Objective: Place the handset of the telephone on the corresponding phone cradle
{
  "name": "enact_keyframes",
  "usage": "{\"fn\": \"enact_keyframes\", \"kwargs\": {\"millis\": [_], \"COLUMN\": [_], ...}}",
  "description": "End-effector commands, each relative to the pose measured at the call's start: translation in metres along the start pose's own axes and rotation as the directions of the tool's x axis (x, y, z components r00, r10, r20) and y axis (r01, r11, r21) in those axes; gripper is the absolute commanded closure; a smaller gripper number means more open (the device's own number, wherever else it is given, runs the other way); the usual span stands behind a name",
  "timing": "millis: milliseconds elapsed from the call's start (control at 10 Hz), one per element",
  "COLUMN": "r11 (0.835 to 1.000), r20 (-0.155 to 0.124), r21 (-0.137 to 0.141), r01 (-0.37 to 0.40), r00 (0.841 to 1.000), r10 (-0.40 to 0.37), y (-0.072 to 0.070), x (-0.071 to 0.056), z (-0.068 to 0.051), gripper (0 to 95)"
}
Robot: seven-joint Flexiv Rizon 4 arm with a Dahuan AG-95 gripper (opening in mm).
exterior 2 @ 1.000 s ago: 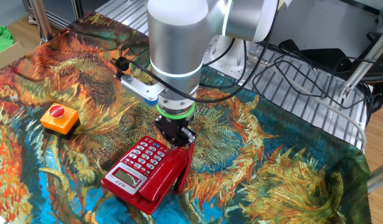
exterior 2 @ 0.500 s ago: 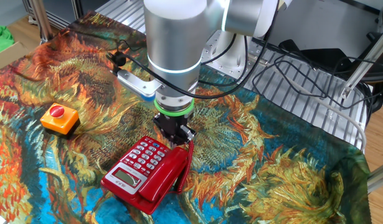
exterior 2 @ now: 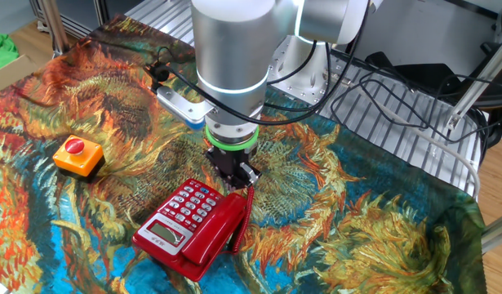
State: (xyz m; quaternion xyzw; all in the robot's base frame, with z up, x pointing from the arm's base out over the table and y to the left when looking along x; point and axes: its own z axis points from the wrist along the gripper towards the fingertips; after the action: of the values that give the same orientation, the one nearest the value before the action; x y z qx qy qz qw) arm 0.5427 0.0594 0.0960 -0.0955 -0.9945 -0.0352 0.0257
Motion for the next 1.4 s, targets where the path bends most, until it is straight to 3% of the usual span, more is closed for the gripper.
{"fn": "enact_keyframes", "kwargs": {"millis": [100, 700, 1000, 1400], "r11": [1.000, 1.000, 1.000, 1.000], "r20": [-0.005, -0.007, -0.018, -0.004], "r21": [0.005, 0.007, -0.001, -0.003], "r01": [-0.006, 0.011, 0.007, 0.007], "r00": [1.000, 1.000, 1.000, 1.000], "r10": [0.006, -0.011, -0.008, -0.007], "y": [0.000, 0.000, -0.003, -0.005], "x": [-0.001, 0.001, 0.029, 0.037], "z": [0.002, 0.002, 0.010, 0.020], "gripper": [95.0, 95.0, 95.0, 95.0]}}
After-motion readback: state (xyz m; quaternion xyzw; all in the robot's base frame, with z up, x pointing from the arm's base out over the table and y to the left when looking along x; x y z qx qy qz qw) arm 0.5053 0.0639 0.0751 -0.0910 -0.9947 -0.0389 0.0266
